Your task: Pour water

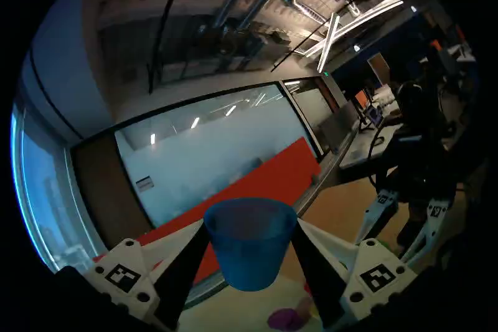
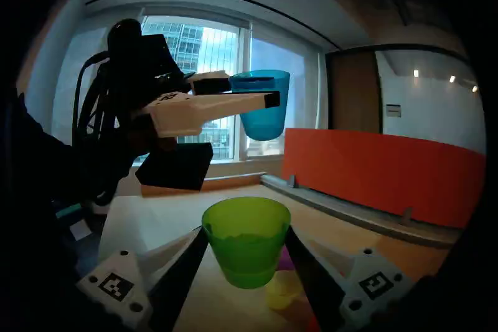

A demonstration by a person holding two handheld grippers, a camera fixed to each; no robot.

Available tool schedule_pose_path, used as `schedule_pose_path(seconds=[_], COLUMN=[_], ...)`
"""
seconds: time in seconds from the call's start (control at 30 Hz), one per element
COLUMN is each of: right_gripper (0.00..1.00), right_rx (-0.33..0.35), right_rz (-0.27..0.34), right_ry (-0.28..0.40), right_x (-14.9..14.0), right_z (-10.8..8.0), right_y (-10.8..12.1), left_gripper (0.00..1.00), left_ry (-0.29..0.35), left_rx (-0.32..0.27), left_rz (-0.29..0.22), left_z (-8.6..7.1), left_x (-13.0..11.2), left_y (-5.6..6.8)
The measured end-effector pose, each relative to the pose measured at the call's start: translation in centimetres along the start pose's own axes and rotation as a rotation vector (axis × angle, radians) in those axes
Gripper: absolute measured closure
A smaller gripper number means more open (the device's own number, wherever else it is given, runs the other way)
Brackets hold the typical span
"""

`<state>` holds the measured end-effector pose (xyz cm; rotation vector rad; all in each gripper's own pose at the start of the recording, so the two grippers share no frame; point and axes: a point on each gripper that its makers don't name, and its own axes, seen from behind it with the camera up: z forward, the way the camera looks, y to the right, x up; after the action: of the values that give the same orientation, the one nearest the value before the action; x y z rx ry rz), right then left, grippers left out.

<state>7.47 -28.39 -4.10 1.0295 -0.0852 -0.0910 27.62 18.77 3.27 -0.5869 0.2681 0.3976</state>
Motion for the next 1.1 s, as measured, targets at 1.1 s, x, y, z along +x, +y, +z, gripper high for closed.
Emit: schedule_pose_path(seconds=[1.1], right_gripper=[0.11], right_rx=[-0.005], right_rz=[0.000], right_ry=[-0.003], right_x=[0.3], right_z=[-0.2], right_y=[0.1], left_gripper=[0.14], left_ry=[-0.052], left_rx=[-0.017], left_rz=[-0.422], left_z=[0.5], left_x=[-2.1], left_y=[-1.6])
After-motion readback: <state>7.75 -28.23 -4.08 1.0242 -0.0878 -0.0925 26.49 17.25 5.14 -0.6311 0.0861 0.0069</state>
